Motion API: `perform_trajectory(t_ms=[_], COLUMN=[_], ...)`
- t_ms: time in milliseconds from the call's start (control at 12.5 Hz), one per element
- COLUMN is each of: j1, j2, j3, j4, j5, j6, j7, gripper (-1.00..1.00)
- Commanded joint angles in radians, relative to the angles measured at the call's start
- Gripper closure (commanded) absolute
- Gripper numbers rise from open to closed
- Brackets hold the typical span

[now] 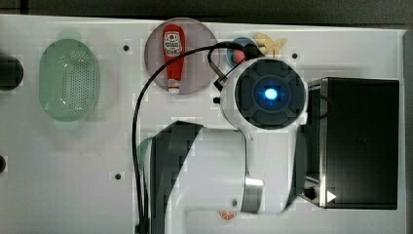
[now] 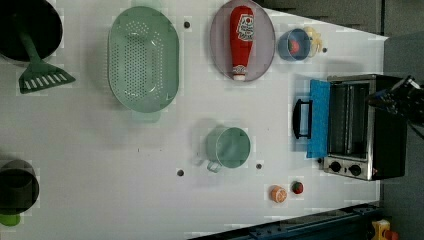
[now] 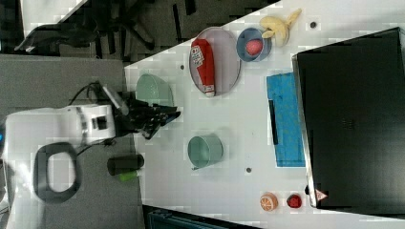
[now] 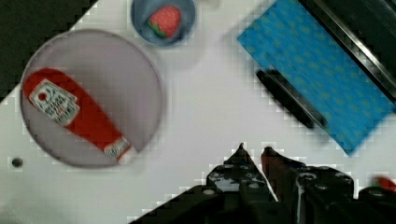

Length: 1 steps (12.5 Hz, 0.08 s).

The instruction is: Flap open oven.

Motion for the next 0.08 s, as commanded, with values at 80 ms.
perform_trajectory(t_ms=[80], j1=[-0.004], j2=[-0.072], j3=[0.014], j4=[0.028], j5=[0.006], j6=[-0.106], j7=[0.078], gripper=[0.65])
